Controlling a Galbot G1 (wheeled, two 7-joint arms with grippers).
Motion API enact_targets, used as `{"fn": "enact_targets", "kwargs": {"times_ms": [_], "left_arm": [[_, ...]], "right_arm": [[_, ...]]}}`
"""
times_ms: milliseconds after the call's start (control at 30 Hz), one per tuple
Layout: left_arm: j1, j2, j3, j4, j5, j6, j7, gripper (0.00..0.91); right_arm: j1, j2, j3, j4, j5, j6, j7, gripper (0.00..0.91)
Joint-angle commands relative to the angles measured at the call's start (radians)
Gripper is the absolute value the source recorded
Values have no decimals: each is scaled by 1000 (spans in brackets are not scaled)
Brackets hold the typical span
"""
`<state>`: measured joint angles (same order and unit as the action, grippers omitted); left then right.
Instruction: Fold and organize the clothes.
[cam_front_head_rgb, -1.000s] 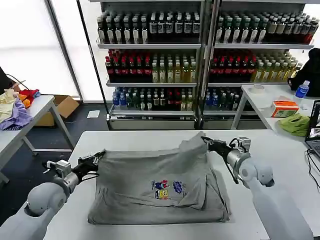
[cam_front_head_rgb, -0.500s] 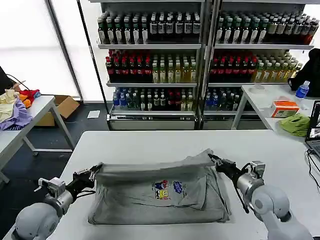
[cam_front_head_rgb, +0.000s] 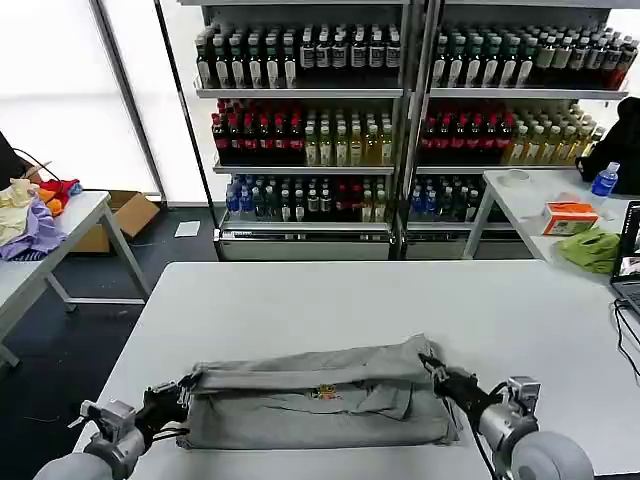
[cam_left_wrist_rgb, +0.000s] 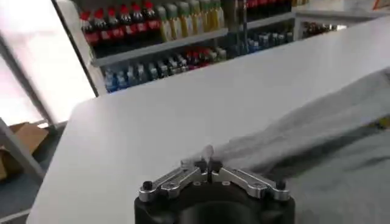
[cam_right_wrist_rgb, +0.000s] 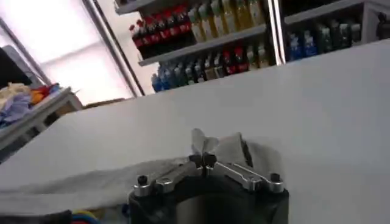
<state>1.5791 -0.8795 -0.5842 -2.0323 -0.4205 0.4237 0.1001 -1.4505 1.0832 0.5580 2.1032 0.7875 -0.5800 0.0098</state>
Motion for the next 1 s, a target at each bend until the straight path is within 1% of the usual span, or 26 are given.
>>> {"fn": "enact_targets", "kwargs": {"times_ms": [33,100,167,200,300,333,367,467,500,533,567,600,667,733,767,833,900,1000], "left_arm": [[62,-23,-21,-24,78,13,-4,907],[63,-20,-46,-30,64,18,-8,907],[67,-19,-78,-48,50,22,-13,907],[71,-18,-90,-54,44,25,-13,907],[82,-22,-140,-77,12,25,-24,907],[84,-25,-151,-82,-2,22,-29,907],[85,-30,-156,-84,-15,18,-35,907],[81,-58,-130,-90,-37,0,-80,907],[81,-66,-117,-94,-45,-3,-99,907],[82,-84,-101,-96,-50,-9,-116,907],[83,-109,-71,-101,-50,-22,-137,907],[84,-121,-50,-100,-6,-51,-197,907],[99,-167,-3,-98,86,-109,-243,907],[108,-190,29,-103,94,-106,-299,907],[114,-205,50,-103,78,-103,-332,907],[111,-218,64,-98,61,-102,-366,907],[100,-220,84,-89,20,-87,-403,907],[79,-216,103,-78,4,-81,-417,907]], "right_arm": [[-89,24,13,47,-116,2,9,907],[-73,15,22,47,-134,3,6,907],[-64,4,35,42,-165,22,-10,907],[-61,-4,47,36,-214,43,-35,907],[-59,-16,72,25,-293,111,-78,907],[-58,-17,82,12,-372,197,-101,907],[-55,-14,91,-2,-433,258,-110,907],[-46,1,107,-19,-434,305,-107,907],[-44,9,112,-27,-433,338,-107,907],[-45,11,113,-31,-433,347,-107,907],[-48,16,117,-35,-424,371,-108,907],[-51,20,119,-37,-418,375,-107,907],[-61,28,128,-47,-410,392,-96,907],[-68,36,136,-60,-431,426,-91,907],[-73,41,144,-68,-433,454,-86,907],[-82,47,154,-72,-421,474,-89,907],[-99,48,167,-73,-409,481,-100,907],[-112,49,168,-79,-425,489,-104,907]]}}
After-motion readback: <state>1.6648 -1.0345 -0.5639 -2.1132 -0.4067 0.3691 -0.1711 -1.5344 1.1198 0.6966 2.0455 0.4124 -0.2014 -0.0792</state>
